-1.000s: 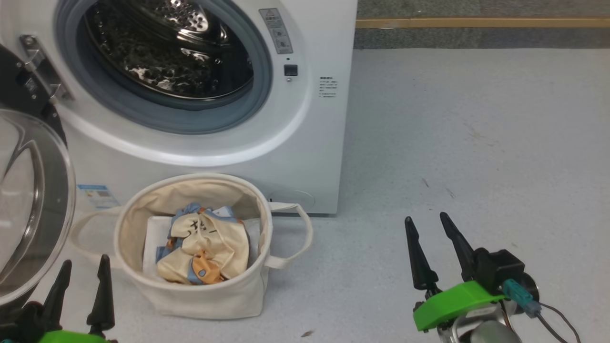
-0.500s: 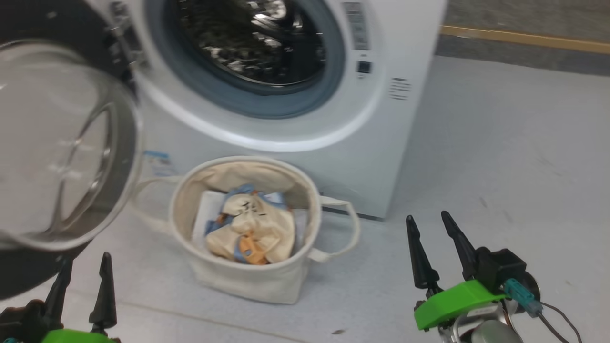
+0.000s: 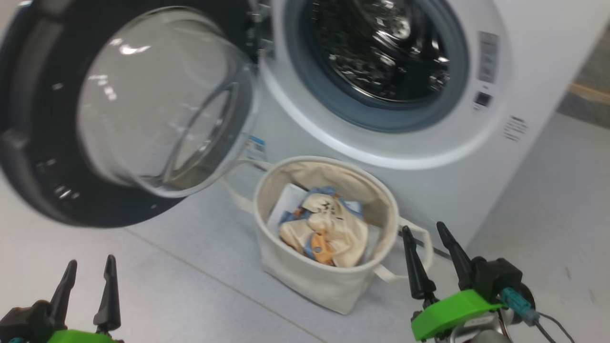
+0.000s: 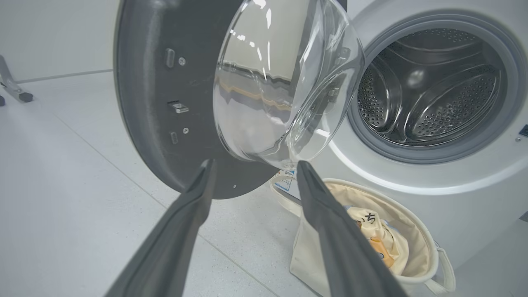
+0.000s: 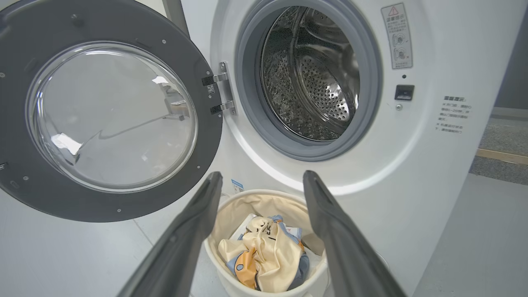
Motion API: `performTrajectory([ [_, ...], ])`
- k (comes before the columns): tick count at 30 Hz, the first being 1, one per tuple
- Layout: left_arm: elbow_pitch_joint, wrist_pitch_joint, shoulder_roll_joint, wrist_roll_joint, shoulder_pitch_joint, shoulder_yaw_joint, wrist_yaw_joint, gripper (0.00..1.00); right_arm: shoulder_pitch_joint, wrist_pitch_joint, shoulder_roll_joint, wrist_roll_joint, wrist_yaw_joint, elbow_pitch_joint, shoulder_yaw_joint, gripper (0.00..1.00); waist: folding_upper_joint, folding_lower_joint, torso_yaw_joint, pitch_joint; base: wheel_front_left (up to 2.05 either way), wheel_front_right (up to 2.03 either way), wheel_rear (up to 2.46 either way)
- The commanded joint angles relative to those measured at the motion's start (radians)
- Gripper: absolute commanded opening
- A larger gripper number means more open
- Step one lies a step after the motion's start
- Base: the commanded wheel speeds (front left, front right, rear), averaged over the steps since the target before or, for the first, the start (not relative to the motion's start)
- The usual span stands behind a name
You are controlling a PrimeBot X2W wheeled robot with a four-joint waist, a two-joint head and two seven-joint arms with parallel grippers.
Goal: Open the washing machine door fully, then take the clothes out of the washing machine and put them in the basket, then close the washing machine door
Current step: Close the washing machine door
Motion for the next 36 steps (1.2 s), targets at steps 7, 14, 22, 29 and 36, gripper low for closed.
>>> performTrajectory([
  [7, -0.063, -0.008, 0.018, -0.011, -0.024, 0.06, 0.018, 1.0, -0.034, -0.012, 0.012, 0.003, 0.001, -0.031, 0.052, 1.0, -0.0001, 0.0, 0.122, 0.012, 0.0, 0.0, 0.0],
  [14, -0.09, -0.029, -0.011, -0.019, -0.03, 0.091, 0.041, 1.0, -0.093, -0.012, -0.002, 0.007, 0.001, 0.0, 0.097, 1.0, -0.0001, 0.0, 0.134, 0.052, 0.0, 0.0, 0.0],
  [22, -0.129, -0.037, -0.034, -0.03, -0.002, 0.13, 0.057, 1.0, -0.119, -0.012, -0.013, 0.023, 0.001, 0.021, 0.129, 1.0, -0.0001, 0.0, 0.14, 0.059, 0.0, 0.0, 0.0],
  [29, -0.166, -0.039, -0.058, -0.084, 0.021, 0.193, 0.056, 1.0, -0.144, -0.012, -0.019, 0.038, 0.001, 0.037, 0.162, 1.0, -0.0001, 0.0, 0.142, 0.06, 0.0, 0.0, 0.0],
  [36, -0.192, -0.038, -0.059, -0.113, 0.043, 0.222, 0.044, 1.0, -0.149, -0.012, -0.022, 0.046, 0.001, 0.047, 0.173, 1.0, -0.0001, 0.0, 0.139, 0.059, 0.0, 0.0, 0.0],
])
